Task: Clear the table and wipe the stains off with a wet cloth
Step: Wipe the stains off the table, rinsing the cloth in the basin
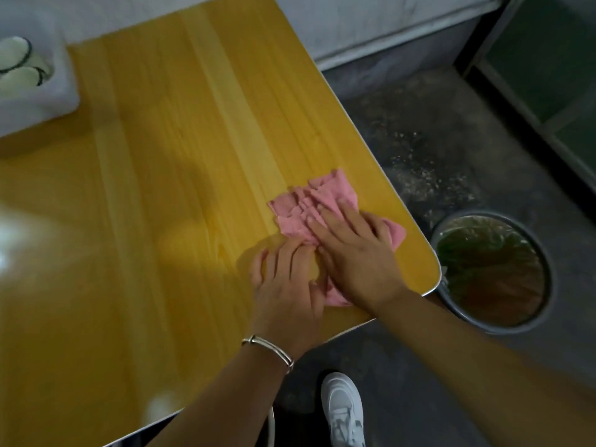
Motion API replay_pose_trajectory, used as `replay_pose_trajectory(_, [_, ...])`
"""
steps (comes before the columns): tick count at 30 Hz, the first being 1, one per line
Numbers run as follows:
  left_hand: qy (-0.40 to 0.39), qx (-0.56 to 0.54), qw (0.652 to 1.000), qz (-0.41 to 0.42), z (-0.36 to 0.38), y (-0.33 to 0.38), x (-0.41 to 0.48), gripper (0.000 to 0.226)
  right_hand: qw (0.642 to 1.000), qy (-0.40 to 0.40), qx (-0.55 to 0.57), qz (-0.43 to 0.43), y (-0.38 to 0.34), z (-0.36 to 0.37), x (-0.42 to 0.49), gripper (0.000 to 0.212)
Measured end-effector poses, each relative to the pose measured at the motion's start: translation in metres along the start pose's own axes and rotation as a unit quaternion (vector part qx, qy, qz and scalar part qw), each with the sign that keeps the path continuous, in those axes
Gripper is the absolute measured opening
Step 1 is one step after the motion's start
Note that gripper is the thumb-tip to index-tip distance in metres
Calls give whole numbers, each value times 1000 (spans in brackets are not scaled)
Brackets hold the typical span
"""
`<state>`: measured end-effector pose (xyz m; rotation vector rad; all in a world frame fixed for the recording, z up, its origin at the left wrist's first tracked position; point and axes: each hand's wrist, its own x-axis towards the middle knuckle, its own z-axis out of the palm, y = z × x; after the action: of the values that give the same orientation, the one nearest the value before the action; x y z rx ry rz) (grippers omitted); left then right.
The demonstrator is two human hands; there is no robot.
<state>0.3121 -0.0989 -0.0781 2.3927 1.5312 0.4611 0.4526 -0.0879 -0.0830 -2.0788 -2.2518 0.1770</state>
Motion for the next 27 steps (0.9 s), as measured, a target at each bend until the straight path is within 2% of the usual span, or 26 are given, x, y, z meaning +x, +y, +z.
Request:
replay_pose_trajectory(4, [9,13,1000,-6,3,-1,18,45,994,-17,20,107,16,-9,37,56])
replay_pose_trajectory(6, [20,11,1000,-18,4,-2,32,45,993,-19,19,111,18,-8,55,60])
replay_pose_trajectory(10, [45,15,998,-46,2,-11,57,47,993,-18,19,111,16,-9,94,49])
replay_pose_trajectory(14, [71,14,994,-78,1,-33,66,49,995,-26,35,94,-1,-4,135,49])
replay_pose_trajectory(19, [105,21,986,-128,-11,-64,54,42,998,-28,53,-17,-46,3,158,47])
replay_pose_trajectory(22, [129,29,978,-164,-24,-81,39,42,992,32,18,-117,-86,11,148,44])
replay_pose_trajectory(24, [136,30,971,-193,-34,-90,25,46,981,-6,60,-186,-116,18,130,44])
replay_pose_trajectory(27, [139,18,962,-236,-53,-104,-8,47,960,-15,120,-254,-156,26,93,47])
